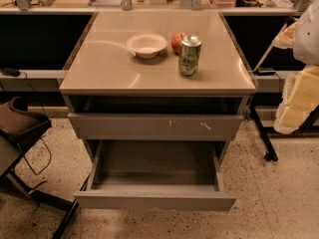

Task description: Close middle drawer

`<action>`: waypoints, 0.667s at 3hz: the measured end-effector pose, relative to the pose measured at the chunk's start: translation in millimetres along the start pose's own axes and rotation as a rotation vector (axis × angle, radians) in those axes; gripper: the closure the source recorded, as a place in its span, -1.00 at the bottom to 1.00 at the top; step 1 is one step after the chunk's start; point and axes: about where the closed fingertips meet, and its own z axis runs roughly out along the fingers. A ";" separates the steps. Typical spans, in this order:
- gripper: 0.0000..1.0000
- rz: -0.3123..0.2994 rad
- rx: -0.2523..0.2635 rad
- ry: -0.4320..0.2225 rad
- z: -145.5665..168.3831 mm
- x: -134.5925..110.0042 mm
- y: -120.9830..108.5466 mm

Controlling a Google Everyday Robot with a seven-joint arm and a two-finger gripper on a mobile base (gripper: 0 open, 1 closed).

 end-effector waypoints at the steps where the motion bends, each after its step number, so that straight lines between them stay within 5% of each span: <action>1: -1.00 0.000 0.000 0.000 0.0 0.0 0.0; 2: -1.00 -0.004 -0.019 -0.027 18.4 4.3 16.3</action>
Offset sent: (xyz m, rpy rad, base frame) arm -0.0315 0.0063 -0.0703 0.0830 0.0498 0.0427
